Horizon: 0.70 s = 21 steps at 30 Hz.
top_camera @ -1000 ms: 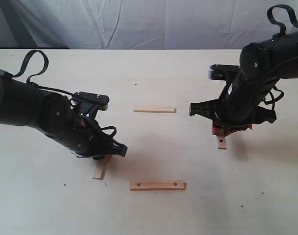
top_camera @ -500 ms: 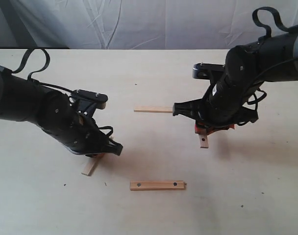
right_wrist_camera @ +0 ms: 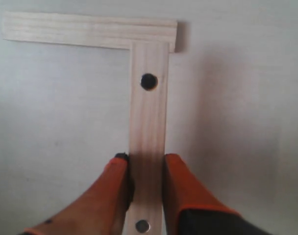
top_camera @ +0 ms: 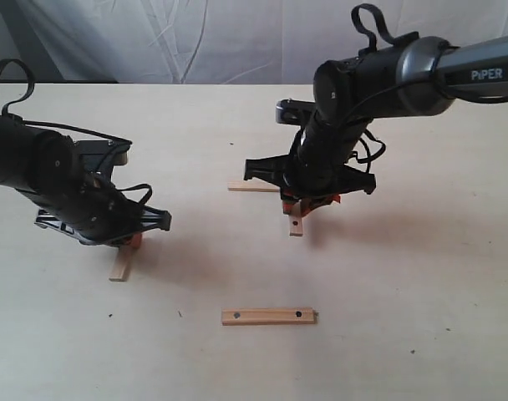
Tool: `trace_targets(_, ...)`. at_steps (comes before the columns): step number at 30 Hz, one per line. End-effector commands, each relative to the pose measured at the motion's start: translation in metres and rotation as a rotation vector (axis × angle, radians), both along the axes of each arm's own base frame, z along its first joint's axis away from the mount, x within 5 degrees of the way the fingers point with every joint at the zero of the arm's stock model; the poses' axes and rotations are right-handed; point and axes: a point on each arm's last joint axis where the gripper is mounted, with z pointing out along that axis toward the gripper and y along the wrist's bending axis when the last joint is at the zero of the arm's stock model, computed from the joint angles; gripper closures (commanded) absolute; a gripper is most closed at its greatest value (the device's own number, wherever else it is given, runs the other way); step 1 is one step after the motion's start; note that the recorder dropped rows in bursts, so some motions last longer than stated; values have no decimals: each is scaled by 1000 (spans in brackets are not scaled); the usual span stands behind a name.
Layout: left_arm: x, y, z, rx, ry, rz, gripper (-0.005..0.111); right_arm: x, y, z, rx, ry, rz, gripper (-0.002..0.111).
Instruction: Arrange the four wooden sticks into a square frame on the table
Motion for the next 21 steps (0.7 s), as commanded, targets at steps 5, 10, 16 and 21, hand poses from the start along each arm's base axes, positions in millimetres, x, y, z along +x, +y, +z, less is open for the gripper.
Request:
trace_targets(5, 3, -1, 0, -29, -23, 41, 106, 10, 7, -11, 0, 26, -18, 109)
trace_targets(10, 3, -2, 0, -42, -20, 58, 106, 11, 6, -11, -7, 6, -18, 109)
trace_targets(16, 3, -2, 0, -42, -18, 59, 106, 14, 7, -11, -6, -28, -13, 109)
trace_targets(21, 3, -2, 0, -44, -20, 60, 106, 16, 8, -12, 7, -37, -32, 109)
